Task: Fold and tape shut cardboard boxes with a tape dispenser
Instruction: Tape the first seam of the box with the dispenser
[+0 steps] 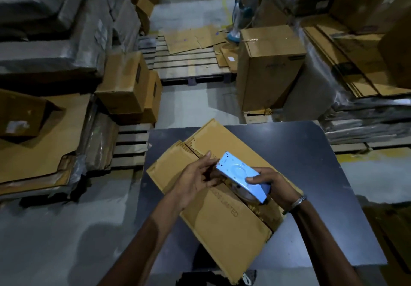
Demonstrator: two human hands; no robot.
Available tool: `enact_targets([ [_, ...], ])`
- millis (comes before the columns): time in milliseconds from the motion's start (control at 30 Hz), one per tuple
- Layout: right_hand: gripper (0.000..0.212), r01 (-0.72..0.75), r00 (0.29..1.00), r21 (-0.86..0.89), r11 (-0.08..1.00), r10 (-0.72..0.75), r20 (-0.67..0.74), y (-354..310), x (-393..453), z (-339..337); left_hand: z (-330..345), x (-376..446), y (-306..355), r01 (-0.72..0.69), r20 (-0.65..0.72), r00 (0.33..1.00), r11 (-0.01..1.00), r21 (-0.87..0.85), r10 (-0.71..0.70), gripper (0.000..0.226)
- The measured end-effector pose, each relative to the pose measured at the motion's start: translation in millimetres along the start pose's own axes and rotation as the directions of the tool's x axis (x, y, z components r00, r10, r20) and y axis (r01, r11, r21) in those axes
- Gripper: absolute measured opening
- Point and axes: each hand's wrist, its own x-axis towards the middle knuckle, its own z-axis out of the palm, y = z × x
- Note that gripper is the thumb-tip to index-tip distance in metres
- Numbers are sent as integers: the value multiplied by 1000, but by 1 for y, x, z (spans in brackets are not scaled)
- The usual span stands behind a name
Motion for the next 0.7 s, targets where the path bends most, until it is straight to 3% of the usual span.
enact_targets([
  [233,82,-69,997,-240,968,59,-52,-22,15,8,-29,20,10,130,248,959,991,33,-134,44],
  [333,70,-73,996,-340,937,53,-66,-33,18,18,-39,34,14,153,263,952,988,27,-155,47],
  [400,61,-90,995,-360,929,65,-81,-41,17,27,-44,41,17,155,280,947,987,34,-158,40],
  [567,73,-42,997,-370,928,14,-77,-52,25,42,-58,51,32,162,342,926,987,24,-160,47],
  [700,72,-36,997,-344,938,9,-81,-53,35,50,-66,50,48,195,332,929,979,-63,-164,34],
])
